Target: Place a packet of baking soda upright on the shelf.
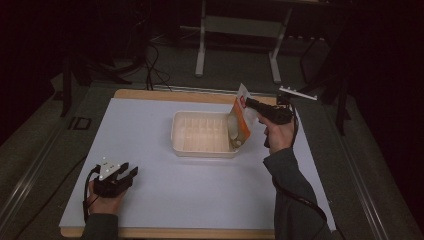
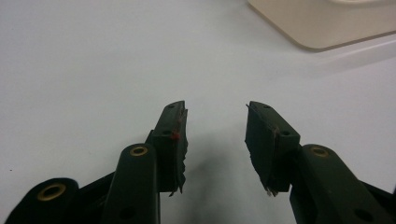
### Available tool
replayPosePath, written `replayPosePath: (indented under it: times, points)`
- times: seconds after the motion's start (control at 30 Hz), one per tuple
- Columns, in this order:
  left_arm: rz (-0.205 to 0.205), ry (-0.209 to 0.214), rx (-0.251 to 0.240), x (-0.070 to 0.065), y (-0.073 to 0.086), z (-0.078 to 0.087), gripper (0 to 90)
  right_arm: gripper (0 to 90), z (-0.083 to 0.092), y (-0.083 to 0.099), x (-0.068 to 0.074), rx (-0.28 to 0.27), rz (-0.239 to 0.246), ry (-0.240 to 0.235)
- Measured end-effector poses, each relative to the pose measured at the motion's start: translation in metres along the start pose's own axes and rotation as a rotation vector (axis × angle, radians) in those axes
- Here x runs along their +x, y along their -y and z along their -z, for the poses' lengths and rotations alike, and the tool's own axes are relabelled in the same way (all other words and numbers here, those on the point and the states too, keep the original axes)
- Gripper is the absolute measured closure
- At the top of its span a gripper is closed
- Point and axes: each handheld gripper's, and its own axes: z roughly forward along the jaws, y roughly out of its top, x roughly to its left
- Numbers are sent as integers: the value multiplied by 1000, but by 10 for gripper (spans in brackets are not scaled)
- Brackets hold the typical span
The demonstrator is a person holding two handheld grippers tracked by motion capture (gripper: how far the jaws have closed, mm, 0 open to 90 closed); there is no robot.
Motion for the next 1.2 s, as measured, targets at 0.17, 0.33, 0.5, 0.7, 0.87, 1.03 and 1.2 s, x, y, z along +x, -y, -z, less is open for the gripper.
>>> replayPosePath:
  times: [0.17, 0.33, 0.5, 0.7, 0.87, 1.03, 1.2]
  points:
    - [0, 1, 0, 0, 0, 0, 576, 900, -3, 6, -3, -7, -21, 8]
    - [0, 1, 0, 0, 0, 0, 576, 900, -4, 8, -3, -11, -25, 6]
    - [0, 1, 0, 0, 0, 0, 576, 900, -5, 10, -3, -19, -33, 10]
    - [0, 1, 0, 0, 0, 0, 576, 900, -6, 14, -6, -23, -51, 17]
    - [0, 2, 1, 0, 0, 0, 575, 900, -7, 17, -9, -37, -76, 16]
    - [0, 1, 1, 0, 0, 0, 574, 900, -7, 19, -11, -46, -92, 29]
    - [0, 1, 3, 0, 0, 0, 574, 900, -7, 20, -16, -51, -119, 45]
